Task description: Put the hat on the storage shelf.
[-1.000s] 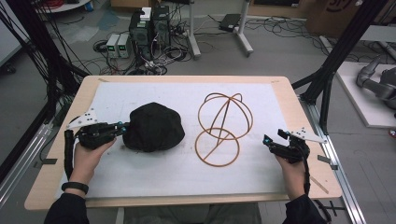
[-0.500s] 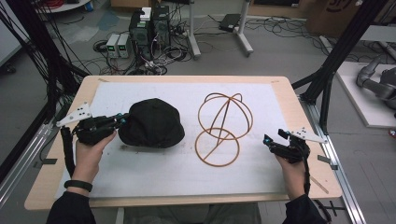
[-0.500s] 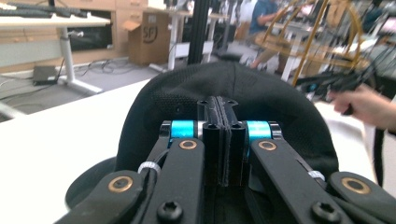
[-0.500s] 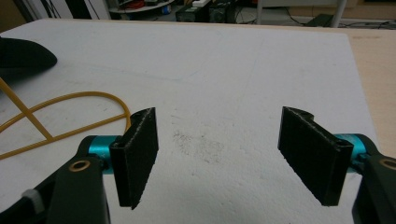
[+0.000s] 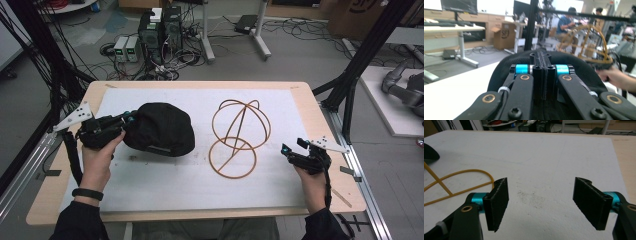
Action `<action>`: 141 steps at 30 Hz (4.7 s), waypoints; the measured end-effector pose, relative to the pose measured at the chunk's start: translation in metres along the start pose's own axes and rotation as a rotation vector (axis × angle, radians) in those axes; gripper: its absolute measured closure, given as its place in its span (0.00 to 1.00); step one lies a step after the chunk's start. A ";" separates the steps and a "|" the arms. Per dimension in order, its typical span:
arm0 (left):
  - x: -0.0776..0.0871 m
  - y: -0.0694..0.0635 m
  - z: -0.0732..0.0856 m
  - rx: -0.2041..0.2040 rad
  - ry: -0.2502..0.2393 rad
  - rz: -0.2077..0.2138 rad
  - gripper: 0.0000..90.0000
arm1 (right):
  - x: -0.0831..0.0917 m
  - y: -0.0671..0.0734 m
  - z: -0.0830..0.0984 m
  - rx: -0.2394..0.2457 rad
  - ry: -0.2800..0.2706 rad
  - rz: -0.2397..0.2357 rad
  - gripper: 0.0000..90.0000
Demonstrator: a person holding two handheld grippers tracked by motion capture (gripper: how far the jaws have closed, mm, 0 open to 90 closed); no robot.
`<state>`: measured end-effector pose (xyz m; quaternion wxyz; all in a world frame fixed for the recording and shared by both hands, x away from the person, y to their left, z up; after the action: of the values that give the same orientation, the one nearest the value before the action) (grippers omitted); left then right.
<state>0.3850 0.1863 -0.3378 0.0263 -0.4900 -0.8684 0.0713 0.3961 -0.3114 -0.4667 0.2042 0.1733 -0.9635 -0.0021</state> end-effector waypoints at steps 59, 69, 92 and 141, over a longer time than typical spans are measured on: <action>-0.167 -0.075 -0.138 0.093 -0.262 0.017 0.99 | 0.008 -0.007 -0.002 -0.014 -0.024 0.011 0.32; -0.173 -0.096 -0.118 0.138 -0.231 0.103 0.99 | 0.008 -0.008 -0.002 -0.013 -0.024 0.016 0.32; -0.180 -0.151 -0.050 0.084 -0.019 0.279 0.99 | 0.007 -0.009 -0.001 -0.010 -0.023 0.025 0.32; 0.028 0.018 0.078 -0.095 0.266 -0.285 0.25 | -0.003 -0.007 0.001 0.002 0.008 0.014 0.32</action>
<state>0.3768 0.2119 -0.4182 0.1275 -0.3678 -0.9203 -0.0399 0.4004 -0.3173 -0.4696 0.2080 0.1669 -0.9638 0.0009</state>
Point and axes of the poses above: each handheld gripper's, and its own axes: x roughly backward along the jaws, z roughly out of its underside, y roughly to its left, the point moved 9 cm from there along -x, roughly forward along the jaws, and after that the axes turned 5 degrees about z, right-handed, at the moved point
